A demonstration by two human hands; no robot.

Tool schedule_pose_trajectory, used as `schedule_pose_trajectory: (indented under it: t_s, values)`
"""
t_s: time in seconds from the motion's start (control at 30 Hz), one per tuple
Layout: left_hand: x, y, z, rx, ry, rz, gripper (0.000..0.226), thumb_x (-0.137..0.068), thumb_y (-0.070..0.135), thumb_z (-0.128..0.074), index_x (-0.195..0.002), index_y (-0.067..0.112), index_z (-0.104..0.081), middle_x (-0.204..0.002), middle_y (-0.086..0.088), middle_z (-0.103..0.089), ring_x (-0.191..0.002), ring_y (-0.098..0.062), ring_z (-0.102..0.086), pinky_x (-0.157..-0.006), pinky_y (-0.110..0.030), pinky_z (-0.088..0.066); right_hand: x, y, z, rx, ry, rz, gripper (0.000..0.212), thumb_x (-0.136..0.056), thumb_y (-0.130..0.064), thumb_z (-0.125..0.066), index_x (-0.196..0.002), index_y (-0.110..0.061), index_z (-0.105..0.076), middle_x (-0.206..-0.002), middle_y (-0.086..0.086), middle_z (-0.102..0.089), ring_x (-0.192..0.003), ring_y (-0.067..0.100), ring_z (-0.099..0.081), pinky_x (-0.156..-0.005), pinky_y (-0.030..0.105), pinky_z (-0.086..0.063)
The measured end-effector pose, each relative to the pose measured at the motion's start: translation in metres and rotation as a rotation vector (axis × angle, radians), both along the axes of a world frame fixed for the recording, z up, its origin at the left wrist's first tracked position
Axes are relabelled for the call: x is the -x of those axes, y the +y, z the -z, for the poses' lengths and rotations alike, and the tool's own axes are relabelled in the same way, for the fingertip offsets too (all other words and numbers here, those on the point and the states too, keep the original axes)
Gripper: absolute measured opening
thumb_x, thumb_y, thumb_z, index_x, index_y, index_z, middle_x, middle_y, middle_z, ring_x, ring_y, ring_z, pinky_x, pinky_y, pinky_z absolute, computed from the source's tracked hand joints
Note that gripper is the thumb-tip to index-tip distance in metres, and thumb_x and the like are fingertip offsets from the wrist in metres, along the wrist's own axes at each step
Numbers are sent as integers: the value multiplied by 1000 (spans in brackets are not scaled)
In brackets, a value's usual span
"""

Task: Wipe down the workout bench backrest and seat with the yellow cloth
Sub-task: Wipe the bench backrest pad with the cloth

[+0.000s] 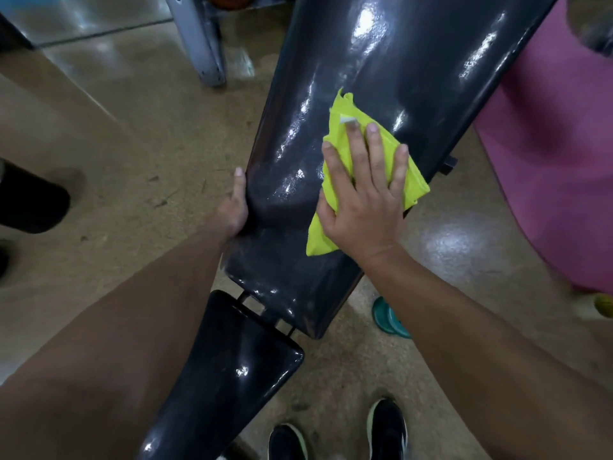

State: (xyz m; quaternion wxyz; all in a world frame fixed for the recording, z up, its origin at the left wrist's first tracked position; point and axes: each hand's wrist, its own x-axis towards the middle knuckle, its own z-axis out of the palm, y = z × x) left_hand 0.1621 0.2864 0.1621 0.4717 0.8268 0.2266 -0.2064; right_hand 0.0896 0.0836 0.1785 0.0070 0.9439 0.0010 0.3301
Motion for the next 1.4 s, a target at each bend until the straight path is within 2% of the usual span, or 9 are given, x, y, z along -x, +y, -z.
schedule_pose_trajectory:
  t_s: [0.1,0.3,0.43,0.53,0.7,0.93,1.13,1.3,1.4]
  values:
    - [-1,1,6,-60,-12,16,90,-87,78,-14,-142,13,-43,-148,-17,-38,-137,-31,-34,-114,-42,-20,-2,22,3,-21,32,51,59,-96,-38,-51,-152,-20,-49,-163,16,-34,-153,37,-29,-122,66,-15]
    - [-3,4,10,-121,-20,20,94,-88,76,-14,-135,4,-49,-142,-21,-45,-132,-34,-40,-111,-41,-23,13,6,17,80,92,-96,60,-96,-38,-55,-153,-20,-48,-163,16,-35,-153,36,-28,-123,62,-12]
    - [-2,5,11,-124,-36,22,89,-91,72,-16,-131,1,-53,-139,-22,-48,-130,-33,-43,-109,-37,-27,-2,15,6,17,3,62,56,-98,-35,-52,-152,-21,-50,-163,15,-35,-153,36,-30,-123,64,-14]
    - [-3,7,13,-118,-16,39,91,-90,72,-15,-131,1,-53,-139,-22,-48,-130,-33,-43,-109,-37,-27,-6,34,5,-19,30,89,59,-97,-35,-50,-154,-19,-46,-164,16,-32,-153,38,-27,-122,65,-11]
    - [-2,10,11,-69,-9,62,92,-87,76,-15,-133,5,-52,-139,-20,-48,-131,-33,-43,-111,-41,-29,11,18,19,58,80,-58,57,-98,-37,-54,-153,-21,-49,-162,16,-37,-153,36,-29,-124,62,-14]
    - [-1,10,14,-103,-35,67,84,-93,68,-16,-133,4,-52,-140,-21,-47,-131,-33,-42,-109,-37,-28,-15,41,-2,-65,34,120,63,-93,-36,-53,-154,-20,-46,-165,16,-30,-154,38,-25,-122,65,-8]
    - [-2,10,12,-125,3,48,90,-90,73,-15,-131,1,-53,-137,-23,-49,-129,-35,-45,-107,-38,-30,-11,37,7,5,85,6,63,-93,-38,-55,-153,-19,-48,-164,16,-34,-154,37,-27,-123,64,-14]
    - [-1,10,15,-122,-17,43,87,-92,70,-16,-129,2,-55,-136,-23,-51,-128,-34,-45,-107,-37,-30,-25,40,-6,-47,35,86,62,-92,-35,-54,-151,-19,-50,-164,16,-32,-154,37,-27,-123,64,-10]
    - [-1,11,17,-95,-14,42,88,-91,71,-15,-129,3,-55,-136,-22,-51,-128,-33,-46,-107,-36,-30,-22,47,-2,-7,106,30,63,-95,-37,-51,-154,-17,-44,-166,17,-28,-155,38,-23,-123,65,-9]
